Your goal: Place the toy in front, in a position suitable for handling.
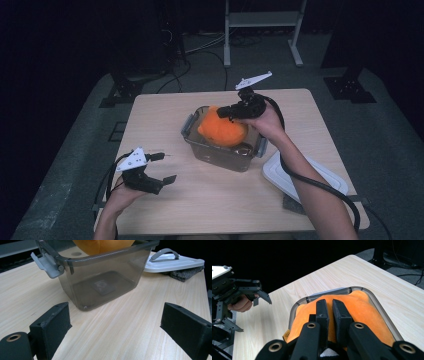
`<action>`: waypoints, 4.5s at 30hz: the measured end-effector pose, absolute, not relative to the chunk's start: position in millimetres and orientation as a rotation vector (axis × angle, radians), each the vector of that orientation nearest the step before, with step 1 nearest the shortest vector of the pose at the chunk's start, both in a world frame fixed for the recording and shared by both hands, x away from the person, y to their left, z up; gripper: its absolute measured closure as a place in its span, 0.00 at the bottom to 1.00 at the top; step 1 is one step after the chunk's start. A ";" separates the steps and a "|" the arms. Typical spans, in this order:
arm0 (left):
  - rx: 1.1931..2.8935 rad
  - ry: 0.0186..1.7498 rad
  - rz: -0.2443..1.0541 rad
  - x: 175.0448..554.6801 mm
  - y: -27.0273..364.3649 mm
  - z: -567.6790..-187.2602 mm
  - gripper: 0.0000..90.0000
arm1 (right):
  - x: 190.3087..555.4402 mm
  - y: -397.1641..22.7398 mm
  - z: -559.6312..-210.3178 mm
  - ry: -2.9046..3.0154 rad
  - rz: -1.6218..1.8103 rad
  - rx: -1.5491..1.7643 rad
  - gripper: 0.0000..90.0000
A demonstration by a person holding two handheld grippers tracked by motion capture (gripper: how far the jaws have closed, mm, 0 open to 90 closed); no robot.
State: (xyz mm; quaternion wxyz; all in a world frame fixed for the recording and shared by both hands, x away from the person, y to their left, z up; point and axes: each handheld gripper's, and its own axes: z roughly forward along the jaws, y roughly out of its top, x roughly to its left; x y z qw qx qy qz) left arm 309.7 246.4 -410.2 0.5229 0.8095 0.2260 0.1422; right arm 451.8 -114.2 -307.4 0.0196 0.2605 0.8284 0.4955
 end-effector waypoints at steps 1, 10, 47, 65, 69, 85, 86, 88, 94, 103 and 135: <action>1.938 0.541 0.341 309.7 246.5 -410.2 0.09 | 452.4 -114.0 -308.3 2.572 1.534 0.809 0.92; 1.936 0.541 0.343 309.7 247.0 -410.0 0.09 | 456.7 -113.0 -316.4 2.567 1.541 0.839 0.92; 1.925 0.540 0.340 310.5 248.4 -409.4 0.09 | 464.1 -99.8 -339.7 2.646 1.465 0.862 0.92; 1.915 0.532 0.340 312.0 249.7 -407.8 0.09 | 466.1 -93.4 -347.7 2.676 1.421 0.893 0.92; 1.912 0.531 0.348 312.1 251.4 -406.8 0.09 | 466.6 -90.9 -350.0 2.691 1.401 0.900 0.92; 1.909 0.531 0.348 311.6 250.9 -406.3 0.09 | 466.1 -86.5 -355.6 2.715 1.359 0.906 0.92; 1.910 0.530 0.348 311.4 250.8 -406.2 0.09 | 466.0 -86.4 -355.9 2.716 1.354 0.903 0.92; 1.909 0.532 0.349 311.3 251.0 -406.2 0.09 | 465.7 -86.0 -356.4 2.719 1.346 0.905 0.92; 1.909 0.532 0.353 311.0 251.8 -405.8 0.09 | 465.7 -86.2 -357.3 2.730 1.341 0.916 0.91; 1.905 0.533 0.356 310.9 252.4 -405.3 0.09 | 465.3 -84.6 -359.7 2.748 1.311 0.915 0.91; 1.909 0.531 0.354 310.5 250.2 -405.7 0.09 | 394.8 -152.5 -330.0 2.595 1.594 0.749 0.47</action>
